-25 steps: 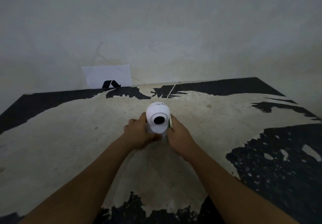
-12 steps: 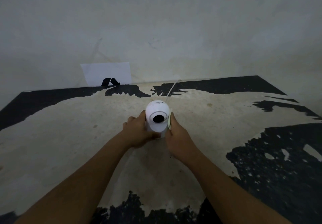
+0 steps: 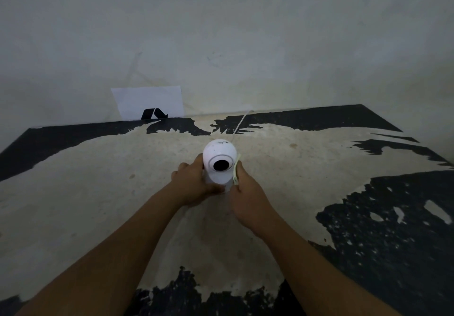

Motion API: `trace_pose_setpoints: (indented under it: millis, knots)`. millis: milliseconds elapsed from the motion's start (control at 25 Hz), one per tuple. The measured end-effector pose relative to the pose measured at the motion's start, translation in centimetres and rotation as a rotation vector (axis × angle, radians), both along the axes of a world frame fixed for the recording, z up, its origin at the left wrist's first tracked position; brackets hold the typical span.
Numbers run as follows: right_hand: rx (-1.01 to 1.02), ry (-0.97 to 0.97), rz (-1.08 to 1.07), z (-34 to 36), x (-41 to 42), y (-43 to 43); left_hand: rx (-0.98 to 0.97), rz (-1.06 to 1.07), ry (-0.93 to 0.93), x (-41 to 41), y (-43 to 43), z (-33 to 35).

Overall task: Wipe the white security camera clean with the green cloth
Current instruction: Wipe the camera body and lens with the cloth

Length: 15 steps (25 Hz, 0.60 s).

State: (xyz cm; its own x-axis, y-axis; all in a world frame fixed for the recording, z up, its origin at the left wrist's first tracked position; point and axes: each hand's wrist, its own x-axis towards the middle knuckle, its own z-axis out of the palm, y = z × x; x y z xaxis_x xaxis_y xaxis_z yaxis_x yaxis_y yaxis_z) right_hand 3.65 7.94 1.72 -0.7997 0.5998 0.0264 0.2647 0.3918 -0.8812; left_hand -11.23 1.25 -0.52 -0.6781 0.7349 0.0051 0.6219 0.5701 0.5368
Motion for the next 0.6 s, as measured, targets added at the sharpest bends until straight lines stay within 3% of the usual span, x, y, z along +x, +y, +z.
trace_pose_setpoints:
  millis: [120, 280, 480, 600]
  knots:
    - [0.047, 0.072, -0.024, 1.6, -0.7, 0.4, -0.027, -0.008, 0.006, -0.1, 0.0, -0.1]
    - [-0.028, -0.022, -0.049, 1.4, -2.8, 2.2, -0.016, 0.015, -0.014, 0.0, 0.2, 0.0]
    - [-0.044, -0.111, 0.072, -0.3, 0.3, 1.6, 0.009, 0.016, -0.05, 0.4, -0.1, 0.2]
    - [-0.161, -0.079, 0.142, 0.6, 2.5, 1.4, -0.035, 0.015, -0.054, 0.9, -0.8, 0.8]
